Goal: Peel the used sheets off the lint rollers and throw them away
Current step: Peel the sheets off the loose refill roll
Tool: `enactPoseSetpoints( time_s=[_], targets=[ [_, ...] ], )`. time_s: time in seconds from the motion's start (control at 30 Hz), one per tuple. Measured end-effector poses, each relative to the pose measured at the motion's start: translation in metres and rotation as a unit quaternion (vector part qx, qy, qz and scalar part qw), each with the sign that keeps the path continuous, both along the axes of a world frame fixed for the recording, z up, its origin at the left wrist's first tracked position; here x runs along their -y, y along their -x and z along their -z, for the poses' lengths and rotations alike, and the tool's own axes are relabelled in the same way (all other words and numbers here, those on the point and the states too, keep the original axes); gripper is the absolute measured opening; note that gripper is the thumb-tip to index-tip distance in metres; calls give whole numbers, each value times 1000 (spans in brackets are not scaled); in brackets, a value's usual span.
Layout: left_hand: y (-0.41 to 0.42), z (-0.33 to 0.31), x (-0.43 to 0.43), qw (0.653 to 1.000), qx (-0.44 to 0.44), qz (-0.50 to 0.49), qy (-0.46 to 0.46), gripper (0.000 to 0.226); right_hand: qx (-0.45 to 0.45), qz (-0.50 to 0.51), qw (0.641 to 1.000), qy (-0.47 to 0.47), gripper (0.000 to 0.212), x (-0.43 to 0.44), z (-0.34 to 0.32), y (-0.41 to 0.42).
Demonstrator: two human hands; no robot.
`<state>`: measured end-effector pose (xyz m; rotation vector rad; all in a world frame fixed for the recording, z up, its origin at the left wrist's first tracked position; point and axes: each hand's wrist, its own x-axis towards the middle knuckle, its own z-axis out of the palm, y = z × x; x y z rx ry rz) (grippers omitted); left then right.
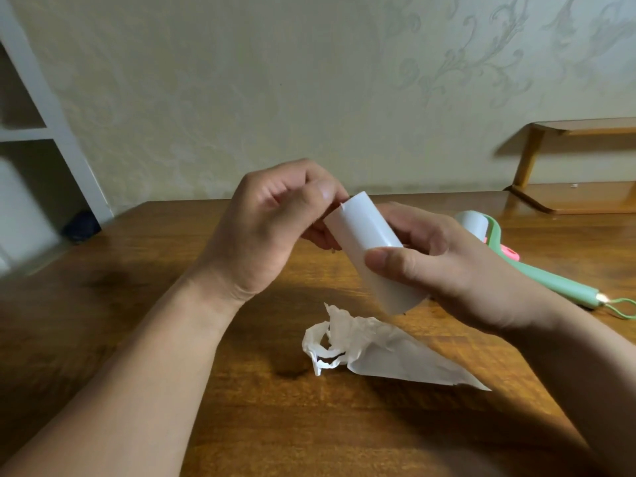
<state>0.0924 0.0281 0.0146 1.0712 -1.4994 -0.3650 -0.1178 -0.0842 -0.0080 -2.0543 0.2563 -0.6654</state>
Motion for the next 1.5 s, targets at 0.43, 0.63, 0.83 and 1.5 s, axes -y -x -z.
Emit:
enactPoseSetpoints(
  time_s=[0.43, 0.63, 0.83, 1.5],
  targets=[
    [1, 8, 7, 984, 105, -140, 34, 23, 13, 105, 994, 36, 43, -2, 3, -2],
    [3, 12, 11, 988, 52, -136, -43, 44, 18, 208, 966, 151, 52, -3, 7, -2],
    [6, 12, 13, 990, -30, -76, -111, 35, 31, 235, 949, 206, 66, -2, 10, -5],
    [6, 12, 16, 964, -231, 67, -114, 24, 37, 181, 977, 110, 54, 3, 18, -10]
  ],
)
